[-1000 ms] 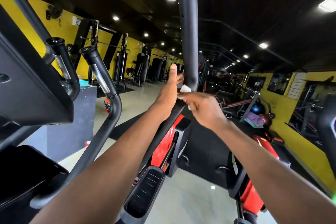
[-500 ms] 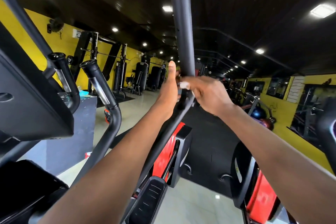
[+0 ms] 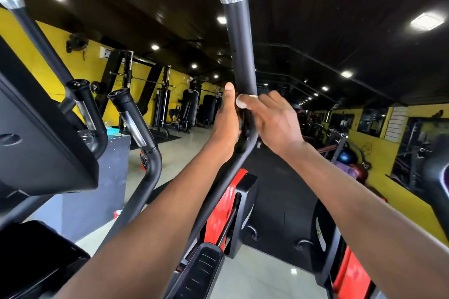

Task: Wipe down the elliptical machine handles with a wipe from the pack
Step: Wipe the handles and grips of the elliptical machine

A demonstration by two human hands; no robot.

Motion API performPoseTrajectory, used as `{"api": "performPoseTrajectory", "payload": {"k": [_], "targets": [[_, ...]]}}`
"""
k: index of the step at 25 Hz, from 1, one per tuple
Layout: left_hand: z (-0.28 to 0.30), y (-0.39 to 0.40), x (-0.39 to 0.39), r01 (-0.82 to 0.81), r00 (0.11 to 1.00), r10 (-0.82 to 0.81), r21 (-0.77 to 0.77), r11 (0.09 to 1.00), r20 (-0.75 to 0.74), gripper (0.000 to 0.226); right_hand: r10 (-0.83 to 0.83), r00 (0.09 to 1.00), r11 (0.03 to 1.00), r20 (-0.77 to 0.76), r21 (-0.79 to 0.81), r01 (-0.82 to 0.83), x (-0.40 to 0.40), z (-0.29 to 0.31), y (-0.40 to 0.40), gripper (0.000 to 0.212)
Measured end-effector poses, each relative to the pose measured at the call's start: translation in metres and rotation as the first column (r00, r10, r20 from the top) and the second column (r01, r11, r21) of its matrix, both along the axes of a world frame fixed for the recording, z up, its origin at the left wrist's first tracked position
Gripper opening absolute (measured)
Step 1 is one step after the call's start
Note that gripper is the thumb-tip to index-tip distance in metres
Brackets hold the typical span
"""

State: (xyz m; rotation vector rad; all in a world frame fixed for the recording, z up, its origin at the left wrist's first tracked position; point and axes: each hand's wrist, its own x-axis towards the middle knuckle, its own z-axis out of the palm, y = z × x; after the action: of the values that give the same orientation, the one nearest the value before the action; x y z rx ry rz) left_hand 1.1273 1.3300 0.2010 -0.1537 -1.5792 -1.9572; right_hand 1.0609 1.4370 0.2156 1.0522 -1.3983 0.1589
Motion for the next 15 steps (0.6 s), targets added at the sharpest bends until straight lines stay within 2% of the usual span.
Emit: {"api": "performPoseTrajectory", "payload": {"k": [2, 3, 5, 8, 10, 11, 14, 15], "targets": [[-0.001, 0.004, 0.002, -0.016, 1.000, 0.016, -0.038, 0.999, 0.010, 0.072, -0.055, 0.997, 0.990, 0.055, 0.133, 0.047, -0.015, -0.018, 0.008, 0.029], [-0.001, 0.005, 0.003, -0.021, 1.000, 0.022, -0.060, 0.998, 0.016, 0.085, -0.084, 0.989, 0.978, 0.118, 0.198, 0.059, -0.021, -0.031, 0.013, 0.030], [-0.001, 0.005, 0.003, -0.040, 0.999, 0.040, -0.061, 0.997, -0.003, 0.092, -0.094, 0.975, 0.973, 0.201, 0.227, 0.047, -0.019, -0.042, 0.021, 0.034], [0.005, 0.006, 0.002, -0.051, 0.995, 0.048, -0.030, 0.998, -0.086, 0.074, 0.015, 0.986, 0.999, 0.165, 0.048, -0.024, 0.004, -0.007, 0.008, 0.036], [0.007, 0.009, 0.001, -0.040, 0.993, 0.041, 0.010, 0.999, -0.110, 0.072, 0.073, 0.993, 0.992, 0.087, -0.106, -0.064, 0.011, 0.015, 0.002, 0.033], [0.008, 0.011, 0.004, -0.038, 0.993, 0.040, 0.017, 0.999, -0.113, 0.074, 0.098, 0.990, 0.990, 0.100, -0.109, -0.087, 0.007, 0.017, 0.002, 0.034], [0.010, 0.007, 0.008, -0.052, 0.992, 0.052, 0.000, 0.999, -0.113, 0.091, 0.072, 0.968, 0.982, 0.241, 0.151, -0.111, -0.017, -0.010, 0.013, 0.032], [0.013, 0.006, 0.010, -0.061, 0.989, 0.062, 0.016, 0.998, -0.137, 0.087, 0.023, 0.958, 0.969, 0.286, 0.231, -0.092, -0.017, -0.016, 0.017, 0.032]]}}
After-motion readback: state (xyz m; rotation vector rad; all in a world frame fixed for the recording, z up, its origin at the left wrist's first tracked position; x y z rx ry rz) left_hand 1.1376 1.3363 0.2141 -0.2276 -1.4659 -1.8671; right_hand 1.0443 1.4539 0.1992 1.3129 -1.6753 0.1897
